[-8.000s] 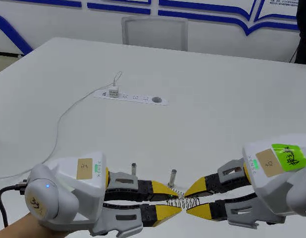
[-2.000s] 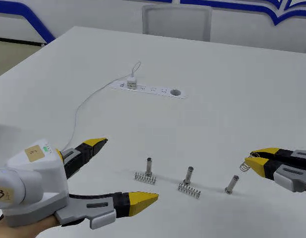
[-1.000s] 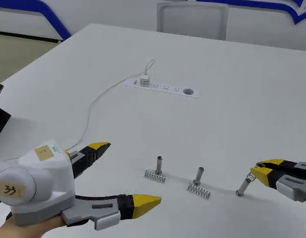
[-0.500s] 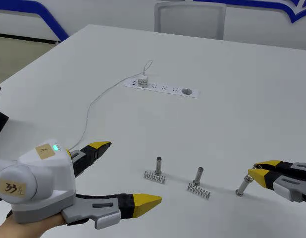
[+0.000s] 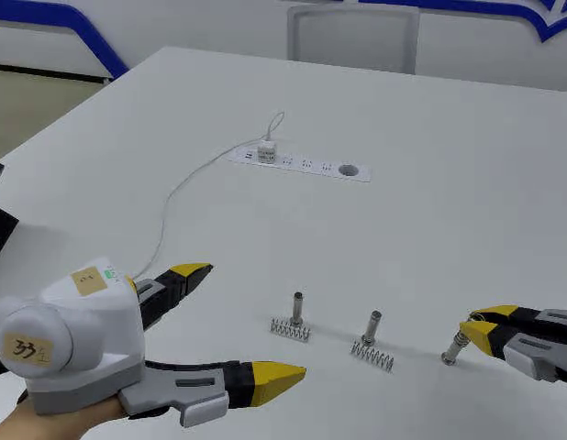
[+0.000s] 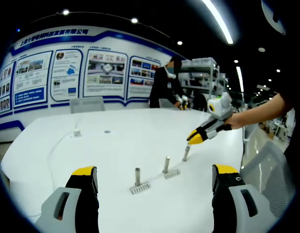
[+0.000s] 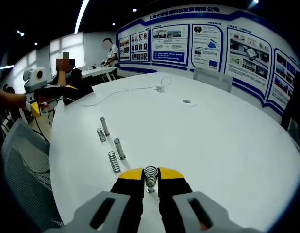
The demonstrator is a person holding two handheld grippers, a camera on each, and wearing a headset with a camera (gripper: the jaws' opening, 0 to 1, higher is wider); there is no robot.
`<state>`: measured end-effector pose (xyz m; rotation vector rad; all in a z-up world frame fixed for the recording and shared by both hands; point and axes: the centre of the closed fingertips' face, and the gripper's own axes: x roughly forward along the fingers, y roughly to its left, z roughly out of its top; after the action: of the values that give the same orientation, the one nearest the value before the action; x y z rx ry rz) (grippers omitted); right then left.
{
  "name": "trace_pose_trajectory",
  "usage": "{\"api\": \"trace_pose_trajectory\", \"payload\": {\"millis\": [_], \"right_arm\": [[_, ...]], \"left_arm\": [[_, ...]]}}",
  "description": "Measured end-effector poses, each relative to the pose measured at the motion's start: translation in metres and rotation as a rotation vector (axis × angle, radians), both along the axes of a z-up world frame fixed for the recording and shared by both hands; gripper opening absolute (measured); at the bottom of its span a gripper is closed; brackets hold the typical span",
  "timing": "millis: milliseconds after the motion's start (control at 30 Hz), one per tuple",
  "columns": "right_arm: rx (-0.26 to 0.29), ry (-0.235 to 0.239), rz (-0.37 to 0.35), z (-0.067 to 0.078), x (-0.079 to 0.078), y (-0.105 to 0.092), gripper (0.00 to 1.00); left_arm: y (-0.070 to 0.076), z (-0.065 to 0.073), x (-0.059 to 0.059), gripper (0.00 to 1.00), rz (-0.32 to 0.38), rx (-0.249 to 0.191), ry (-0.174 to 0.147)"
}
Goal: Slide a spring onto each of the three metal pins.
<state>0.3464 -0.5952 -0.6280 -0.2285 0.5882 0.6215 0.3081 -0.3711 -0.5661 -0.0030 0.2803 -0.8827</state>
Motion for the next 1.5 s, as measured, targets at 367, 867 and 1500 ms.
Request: {"api": "trace_pose_trajectory", "payload": {"millis": [367, 867, 1500], "right_arm": [[0.002, 0.020, -0.008, -0.011, 0.001, -0.002, 0.11], [-0.009, 0.029, -0.004, -0.020, 0.000, 0.002, 0.11], [-0.015, 0.065, -0.012, -0.036, 0.001, 0.008, 0.11]], "left_arm": [[-0.003, -0.002, 0.002, 1.00, -0.014, 0.009, 0.004], [-0.001, -0.002, 0.009, 1.00, -0.009, 0.003, 0.004], [-0.002, -0.005, 0.011, 1.00, -0.014, -0.001, 0.014]]}}
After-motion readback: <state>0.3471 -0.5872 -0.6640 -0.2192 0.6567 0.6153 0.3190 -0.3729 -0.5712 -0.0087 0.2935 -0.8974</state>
